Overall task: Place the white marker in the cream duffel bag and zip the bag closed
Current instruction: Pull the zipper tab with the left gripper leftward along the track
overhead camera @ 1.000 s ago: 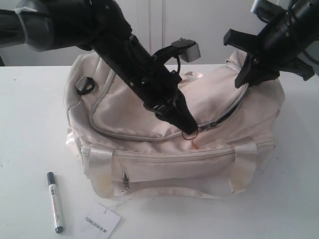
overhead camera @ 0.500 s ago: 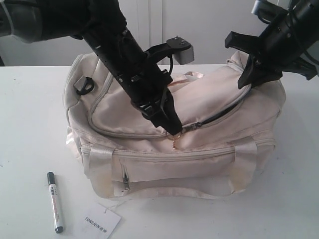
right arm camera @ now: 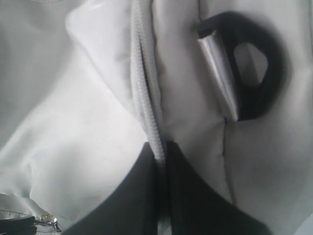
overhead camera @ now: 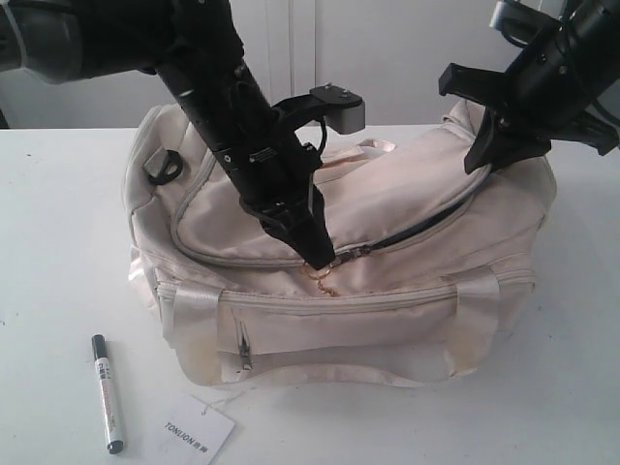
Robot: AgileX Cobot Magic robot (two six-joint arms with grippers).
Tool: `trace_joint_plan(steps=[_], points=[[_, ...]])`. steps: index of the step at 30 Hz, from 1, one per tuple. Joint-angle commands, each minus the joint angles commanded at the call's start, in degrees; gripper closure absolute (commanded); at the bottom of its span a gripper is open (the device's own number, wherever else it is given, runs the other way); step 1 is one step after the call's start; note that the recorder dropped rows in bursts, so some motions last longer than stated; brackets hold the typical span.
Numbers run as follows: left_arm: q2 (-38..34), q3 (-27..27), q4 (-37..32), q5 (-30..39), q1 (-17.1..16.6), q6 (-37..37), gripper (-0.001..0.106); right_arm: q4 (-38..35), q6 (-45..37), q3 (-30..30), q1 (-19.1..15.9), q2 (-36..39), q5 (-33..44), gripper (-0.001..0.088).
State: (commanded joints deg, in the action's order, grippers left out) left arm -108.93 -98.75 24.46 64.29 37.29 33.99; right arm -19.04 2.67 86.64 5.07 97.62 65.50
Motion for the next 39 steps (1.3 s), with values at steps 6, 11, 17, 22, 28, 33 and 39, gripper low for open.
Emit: trace_joint_plan(steps=[6, 11, 17, 22, 28, 33, 39], points=[[0.5, 0.0, -1.34, 1.9, 0.0, -3.23, 0.105, 1.1, 0.0, 0.0, 0.0, 0.0, 0.0, 0.0861], [1.98, 0.0, -1.98, 1.87, 0.0, -4.03, 0.105, 1.1, 0.0, 0.0, 0.0, 0.0, 0.0, 0.0861], [2.61, 0.0, -5.55, 2.5, 0.0, -7.98, 0.105, 1.1, 0.0, 0.0, 0.0, 0.0, 0.0, 0.0861], [3.03, 0.0, -6.16, 2.79, 0.0, -8.55, 0.105, 1.1, 0.0, 0.0, 0.0, 0.0, 0.0, 0.0861], [3.58, 0.0, -11.01, 2.93, 0.0, -11.52, 0.105, 1.08, 0.0, -0.11, 0.0, 0.0, -0.45, 0.0861], [4.3, 0.0, -11.22, 2.93, 0.0, -11.61, 0.105, 1.08, 0.0, -0.11, 0.0, 0.0, -0.45, 0.0861], [6.23, 0.0, -11.1, 2.45, 0.0, -11.77, 0.105, 1.08, 0.0, -0.11, 0.0, 0.0, -0.45, 0.0861]])
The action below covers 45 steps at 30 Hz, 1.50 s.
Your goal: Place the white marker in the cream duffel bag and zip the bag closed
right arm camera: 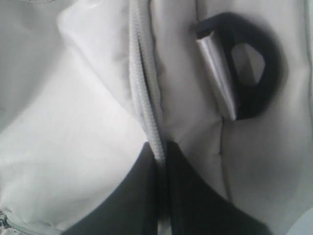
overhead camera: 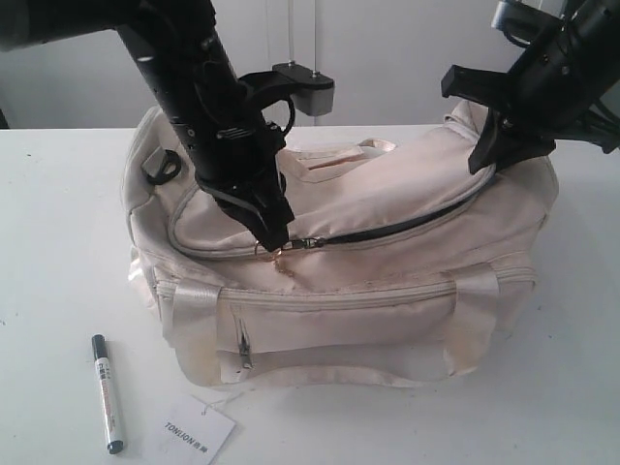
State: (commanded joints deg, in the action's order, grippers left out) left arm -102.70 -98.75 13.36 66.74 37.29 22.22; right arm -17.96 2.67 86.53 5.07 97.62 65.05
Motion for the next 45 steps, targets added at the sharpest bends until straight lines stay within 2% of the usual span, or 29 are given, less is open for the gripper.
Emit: trace_joint_plan(steps=[14, 23, 26, 34, 45], points=[[1.67, 0.0, -1.56, 2.21, 0.0, 0.0, 0.105, 0.0, 0.0, 0.0, 0.0, 0.0, 0.0, 0.0861], [1.79, 0.0, -7.77, 3.22, 0.0, -1.25, 0.105, 1.57, 0.0, 0.0, 0.0, 0.0, -0.23, 0.0861], [1.79, 0.0, -7.91, 3.22, 0.0, -1.25, 0.105, 1.57, 0.0, 0.0, 0.0, 0.0, -0.49, 0.0861], [1.79, 0.0, -16.14, 3.22, 0.0, -3.54, 0.105, 3.27, 0.0, 0.0, 0.0, 0.0, -0.49, 0.0861], [2.26, 0.0, -17.11, 3.22, 0.0, -4.45, 0.105, 3.27, 0.0, 0.0, 0.0, 0.0, -0.49, 0.0861]])
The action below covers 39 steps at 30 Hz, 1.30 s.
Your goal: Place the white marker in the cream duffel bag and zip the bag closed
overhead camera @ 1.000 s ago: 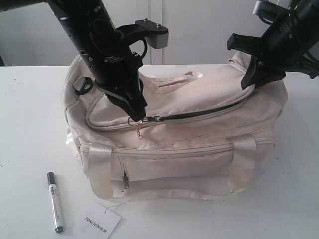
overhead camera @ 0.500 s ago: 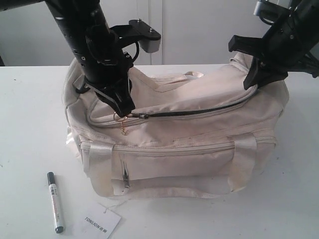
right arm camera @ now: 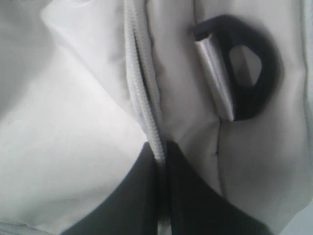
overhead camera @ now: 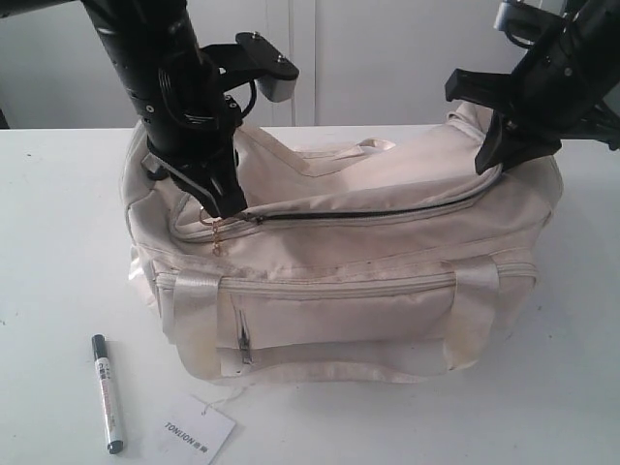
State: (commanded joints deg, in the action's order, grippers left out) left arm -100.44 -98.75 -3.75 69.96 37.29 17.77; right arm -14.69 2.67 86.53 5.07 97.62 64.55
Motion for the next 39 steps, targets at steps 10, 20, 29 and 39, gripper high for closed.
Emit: trace_joint_plan(steps=[10, 20, 29, 39], points=[[0.01, 0.0, 2.0, 0.0, 0.0, 0.24, 0.105, -0.37, 0.11, 0.0, 0.0, 0.0, 0.0, 0.0861], [0.01, 0.0, 9.12, 0.0, 0.0, 5.3, 0.105, -0.59, 0.11, 0.0, 0.0, 0.0, 0.23, 0.0782], [0.01, 0.0, 12.67, 0.0, 0.0, 12.6, 0.105, -0.62, 0.58, 0.0, 0.0, 0.0, 0.34, 0.0593], [0.01, 0.0, 15.21, 0.0, 0.0, 15.42, 0.105, -0.14, 1.4, 0.1, 0.0, -2.29, 2.3, 0.0497]])
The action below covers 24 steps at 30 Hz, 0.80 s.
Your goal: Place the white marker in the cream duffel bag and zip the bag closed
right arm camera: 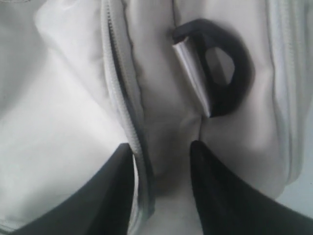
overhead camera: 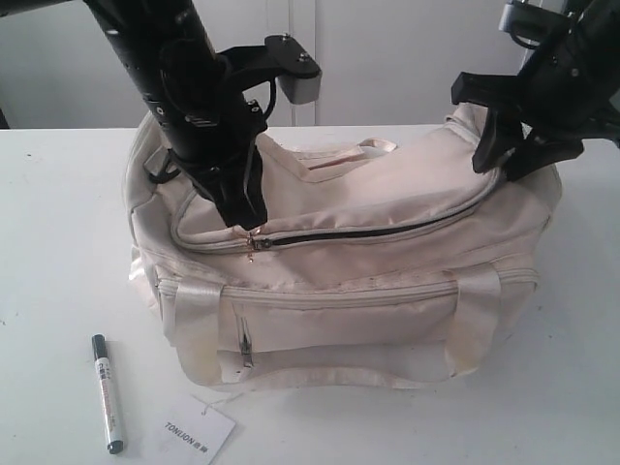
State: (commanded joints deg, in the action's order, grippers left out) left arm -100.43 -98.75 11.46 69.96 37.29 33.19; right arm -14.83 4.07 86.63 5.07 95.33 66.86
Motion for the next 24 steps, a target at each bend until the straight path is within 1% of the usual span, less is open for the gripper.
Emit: trace_joint_plan(steps=[3, 6, 10, 14, 16, 20, 24], points=[[0.0, 0.0, 0.44, 0.0, 0.0, 0.08, 0.105, 0.96, -1.21, 0.07, 0.0, -2.24, -0.12, 0.0497], [0.0, 0.0, 0.44, 0.0, 0.0, 0.08, 0.105, 1.39, -5.23, 0.07, 0.0, -4.64, -0.12, 0.0498], [0.0, 0.0, 0.44, 0.0, 0.0, 0.08, 0.105, 1.47, -17.66, 0.07, 0.09, -6.59, 0.67, 0.0513], [0.0, 0.0, 0.44, 0.0, 0.0, 0.08, 0.105, 1.21, -24.15, -0.05, 0.66, -6.7, 3.1, 0.0513], [0.0, 0.0, 0.44, 0.0, 0.0, 0.08, 0.105, 1.36, -29.47, -0.62, 1.32, -6.7, 3.1, 0.0513], [0.0, 0.0, 0.44, 0.0, 0.0, 0.23, 0.105, 1.36, -37.42, -2.79, 3.26, -6.7, 3.1, 0.0511], [0.0, 0.0, 0.44, 0.0, 0.0, 0.23, 0.105, 1.36, -46.61, -4.21, 5.21, -6.7, 3.1, 0.047]])
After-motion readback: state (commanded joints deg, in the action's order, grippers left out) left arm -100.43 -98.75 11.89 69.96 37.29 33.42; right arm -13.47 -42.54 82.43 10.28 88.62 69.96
